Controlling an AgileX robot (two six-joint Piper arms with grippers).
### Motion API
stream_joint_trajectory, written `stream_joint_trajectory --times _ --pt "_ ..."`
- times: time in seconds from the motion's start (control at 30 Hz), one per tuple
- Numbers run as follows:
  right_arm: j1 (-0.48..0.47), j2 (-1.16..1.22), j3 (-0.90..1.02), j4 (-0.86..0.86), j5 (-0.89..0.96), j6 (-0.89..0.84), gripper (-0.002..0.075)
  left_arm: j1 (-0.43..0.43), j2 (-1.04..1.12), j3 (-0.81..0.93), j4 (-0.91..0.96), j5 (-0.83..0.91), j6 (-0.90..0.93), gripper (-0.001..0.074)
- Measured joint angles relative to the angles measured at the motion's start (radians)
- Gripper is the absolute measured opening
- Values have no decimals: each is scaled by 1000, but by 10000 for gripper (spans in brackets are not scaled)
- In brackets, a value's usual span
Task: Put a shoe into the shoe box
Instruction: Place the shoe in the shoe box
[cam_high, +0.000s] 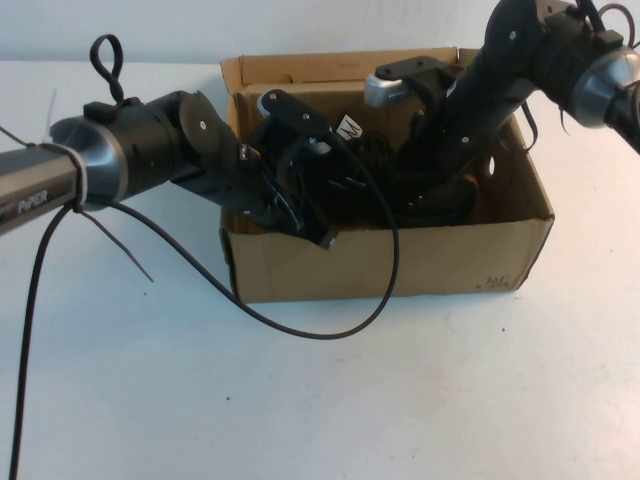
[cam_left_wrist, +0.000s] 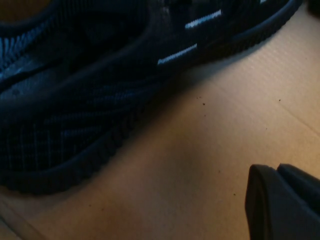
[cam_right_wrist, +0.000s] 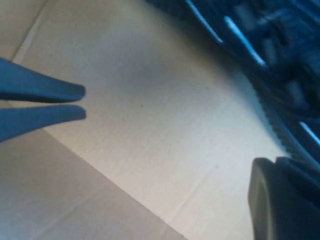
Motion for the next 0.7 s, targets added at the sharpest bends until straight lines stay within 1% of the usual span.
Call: stream_joint_trajectory --times 0.2,0.4,0.7 --pt "0 7 12 -43 0 65 -17 0 2 0 0 3 1 -1" --pt "-2 67 17 -55 -3 80 -17 0 2 0 0 12 5 -1" --pt "-51 94 17 -55 -48 109 -17 0 2 0 0 39 12 -1"
